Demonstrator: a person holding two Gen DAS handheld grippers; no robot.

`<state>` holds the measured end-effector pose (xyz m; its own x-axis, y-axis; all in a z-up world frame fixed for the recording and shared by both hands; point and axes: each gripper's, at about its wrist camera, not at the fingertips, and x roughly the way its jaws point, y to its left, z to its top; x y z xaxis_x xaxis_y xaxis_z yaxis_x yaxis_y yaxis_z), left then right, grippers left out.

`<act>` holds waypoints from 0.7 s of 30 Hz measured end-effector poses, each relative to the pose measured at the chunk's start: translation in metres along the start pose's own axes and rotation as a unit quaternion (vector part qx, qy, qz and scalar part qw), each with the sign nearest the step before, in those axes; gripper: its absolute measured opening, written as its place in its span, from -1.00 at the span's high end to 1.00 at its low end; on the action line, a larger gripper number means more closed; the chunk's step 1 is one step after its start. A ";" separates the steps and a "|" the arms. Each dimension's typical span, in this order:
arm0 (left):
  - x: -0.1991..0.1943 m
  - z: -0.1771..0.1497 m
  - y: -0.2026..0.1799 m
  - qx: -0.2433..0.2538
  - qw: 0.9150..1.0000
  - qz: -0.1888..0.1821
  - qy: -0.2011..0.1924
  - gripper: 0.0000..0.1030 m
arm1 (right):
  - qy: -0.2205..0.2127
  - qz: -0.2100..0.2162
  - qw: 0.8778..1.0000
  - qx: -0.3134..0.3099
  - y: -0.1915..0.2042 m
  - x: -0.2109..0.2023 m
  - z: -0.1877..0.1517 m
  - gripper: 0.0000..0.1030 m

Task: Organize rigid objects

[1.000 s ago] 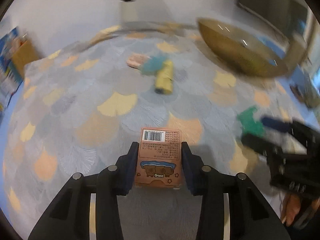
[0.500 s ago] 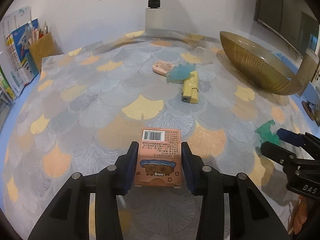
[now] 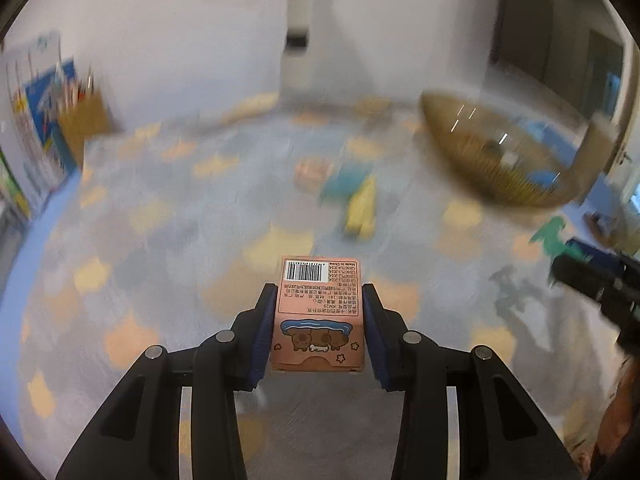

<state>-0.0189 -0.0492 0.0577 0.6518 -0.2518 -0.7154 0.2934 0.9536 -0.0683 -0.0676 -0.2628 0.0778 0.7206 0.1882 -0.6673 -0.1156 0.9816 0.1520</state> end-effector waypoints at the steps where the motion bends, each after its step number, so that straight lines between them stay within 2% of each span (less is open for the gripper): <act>1: -0.010 0.013 -0.007 0.002 1.000 -0.011 -0.017 0.27 | -0.019 -0.006 1.000 0.002 -0.005 -0.013 0.009 0.11; 4: -0.034 0.055 -0.038 0.032 0.997 -0.037 -0.064 0.27 | -0.080 -0.017 0.996 0.024 -0.034 -0.057 0.040 0.11; 6: -0.039 0.077 -0.058 0.049 0.994 -0.055 -0.077 0.27 | -0.108 -0.023 0.992 0.056 -0.063 -0.077 0.058 0.10; 9: -0.032 0.108 -0.093 0.069 0.990 -0.085 -0.084 0.27 | -0.120 -0.045 0.986 0.108 -0.099 -0.087 0.074 0.10; 13: 0.008 0.127 -0.129 0.070 0.989 -0.118 -0.056 0.27 | -0.113 -0.029 0.978 0.171 -0.142 -0.077 0.082 0.10; 19: 0.064 0.121 -0.159 0.085 0.988 -0.130 -0.014 0.23 | -0.060 -0.040 0.984 0.162 -0.152 -0.035 0.084 0.09; 21: 0.070 0.118 -0.170 0.116 0.986 -0.123 0.002 -0.06 | -0.037 -0.043 0.987 0.149 -0.148 -0.020 0.086 0.09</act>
<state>0.0594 -0.2480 0.1013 0.5391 -0.4694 -0.6993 0.5939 0.8006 -0.0796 -0.0060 -0.4151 0.1317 0.7687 0.0899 -0.6333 0.1473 0.9386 0.3120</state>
